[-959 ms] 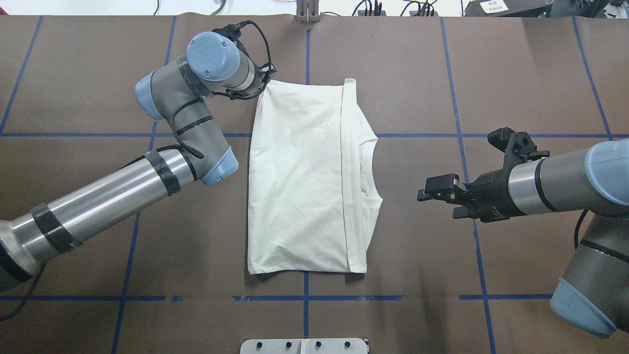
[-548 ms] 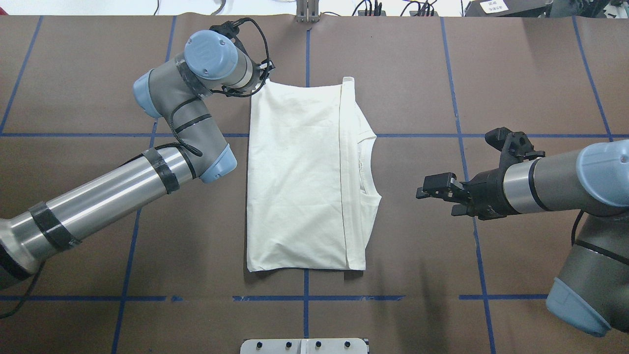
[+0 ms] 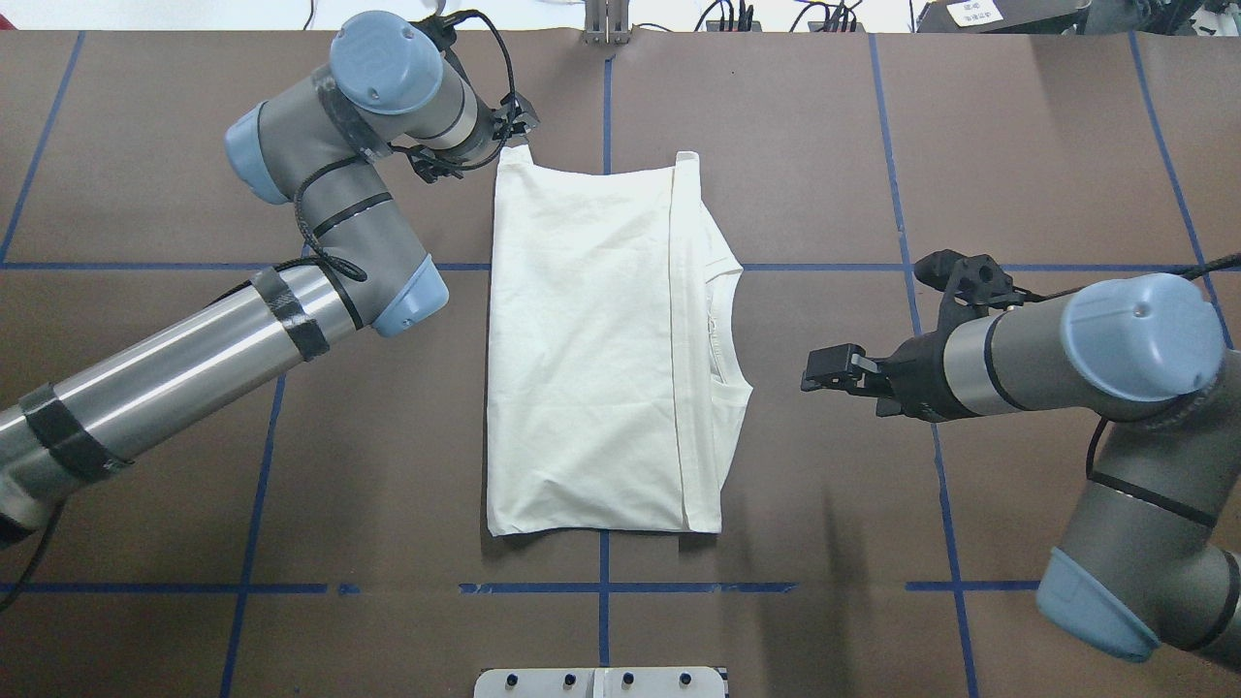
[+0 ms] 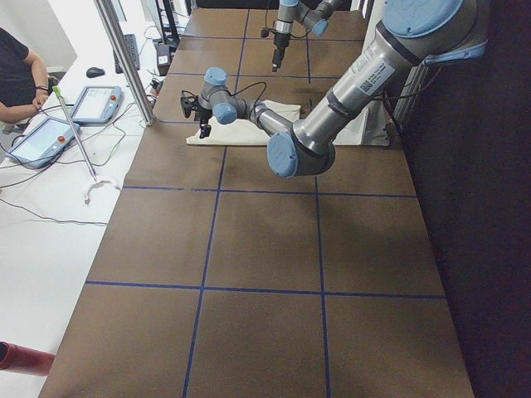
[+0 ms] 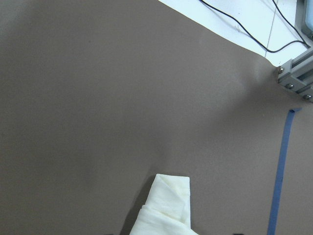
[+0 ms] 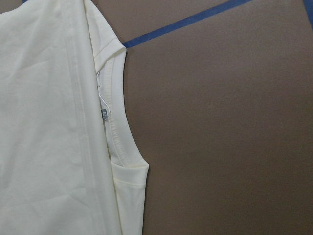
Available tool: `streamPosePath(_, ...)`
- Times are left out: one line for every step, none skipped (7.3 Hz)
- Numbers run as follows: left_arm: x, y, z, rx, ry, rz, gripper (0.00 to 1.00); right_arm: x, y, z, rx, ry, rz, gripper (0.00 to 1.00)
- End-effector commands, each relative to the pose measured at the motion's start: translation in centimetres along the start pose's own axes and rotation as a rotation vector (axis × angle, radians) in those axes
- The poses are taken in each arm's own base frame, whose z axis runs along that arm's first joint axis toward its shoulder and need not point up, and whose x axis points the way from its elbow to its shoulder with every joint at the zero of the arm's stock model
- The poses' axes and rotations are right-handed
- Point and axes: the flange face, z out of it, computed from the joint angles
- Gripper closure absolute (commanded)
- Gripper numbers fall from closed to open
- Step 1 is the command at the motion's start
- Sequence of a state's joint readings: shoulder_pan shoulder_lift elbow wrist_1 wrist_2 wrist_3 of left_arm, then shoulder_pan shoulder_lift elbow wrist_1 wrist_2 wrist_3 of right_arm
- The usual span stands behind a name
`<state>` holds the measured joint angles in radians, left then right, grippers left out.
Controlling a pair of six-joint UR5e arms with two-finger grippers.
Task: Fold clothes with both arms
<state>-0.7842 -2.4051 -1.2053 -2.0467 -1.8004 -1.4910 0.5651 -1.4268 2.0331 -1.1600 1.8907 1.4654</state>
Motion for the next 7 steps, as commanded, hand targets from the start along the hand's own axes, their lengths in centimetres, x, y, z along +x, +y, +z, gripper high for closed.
streamPosePath(-3.6,2.2,-7.0,-0.042,0.010,0.075,0.00,-8.8,3.9,4.2,0.010,0.182,-0.133,0.00)
streamPosePath(-5.6,3.6,-9.9,-0.085,0.028,0.079,0.00,-13.7,5.0,5.6,-0.006,0.245,-0.139,0.00)
streamPosePath(-6.6,4.6,-12.0,-0.102,0.041,0.085,0.00,-14.7,6.7,6.8,-0.037,0.298,-0.148,0.00)
streamPosePath(-6.8,5.1,-13.3,-0.106,0.046,0.088,0.00,-14.3,8.2,7.8,-0.062,0.322,-0.160,0.00)
streamPosePath(-6.8,5.3,-13.3,-0.108,0.043,0.089,0.00,-14.2,9.3,9.2,-0.080,0.349,-0.170,0.00)
streamPosePath(-7.3,5.4,-13.2,-0.110,0.038,0.089,0.00,-14.1,9.2,10.3,-0.082,0.369,-0.167,0.00)
streamPosePath(-8.0,5.7,-14.3,-0.109,0.051,0.093,0.00,-14.0,9.0,11.3,-0.079,0.387,-0.166,0.00)
